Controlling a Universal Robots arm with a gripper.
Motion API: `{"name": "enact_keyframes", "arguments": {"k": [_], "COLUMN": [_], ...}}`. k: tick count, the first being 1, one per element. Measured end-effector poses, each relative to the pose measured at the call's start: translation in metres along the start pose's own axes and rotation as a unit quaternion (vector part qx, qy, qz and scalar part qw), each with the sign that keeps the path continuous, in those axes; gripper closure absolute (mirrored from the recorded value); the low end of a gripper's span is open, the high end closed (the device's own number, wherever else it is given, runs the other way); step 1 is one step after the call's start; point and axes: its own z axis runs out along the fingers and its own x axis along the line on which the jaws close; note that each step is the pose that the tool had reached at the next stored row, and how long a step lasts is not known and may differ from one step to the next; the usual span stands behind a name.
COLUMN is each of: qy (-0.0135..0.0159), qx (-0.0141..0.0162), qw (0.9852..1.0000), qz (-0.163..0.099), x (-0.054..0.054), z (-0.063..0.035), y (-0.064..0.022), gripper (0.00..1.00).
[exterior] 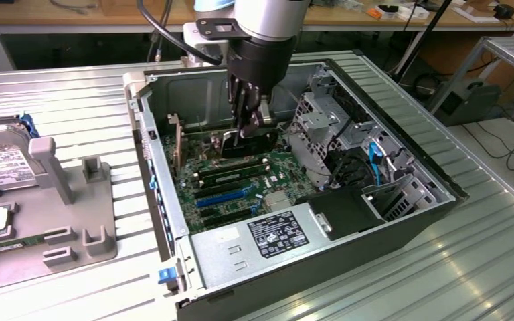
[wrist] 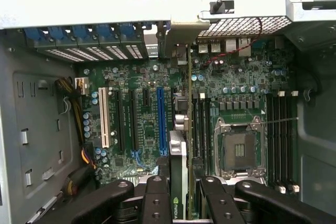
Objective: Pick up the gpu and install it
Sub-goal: 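Insert the gpu into the slot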
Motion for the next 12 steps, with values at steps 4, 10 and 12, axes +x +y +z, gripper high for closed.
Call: {"name": "enact_keyframes", "arguments": {"k": [4, 10, 12], "qy": [0.0, 0.0, 0.0001], "qx": [0.0001, 0.0001, 0.0001], "qw": [1.0, 1.0, 1.0], "qz": [0.0, 0.0, 0.0], "x": [0.0, 0.0001, 0.0001], "z": [0.0017, 0.004, 0.0049], "y": [-0.0001, -0.0001, -0.0001], "gripper": [0.73, 0.73, 0.73]}}
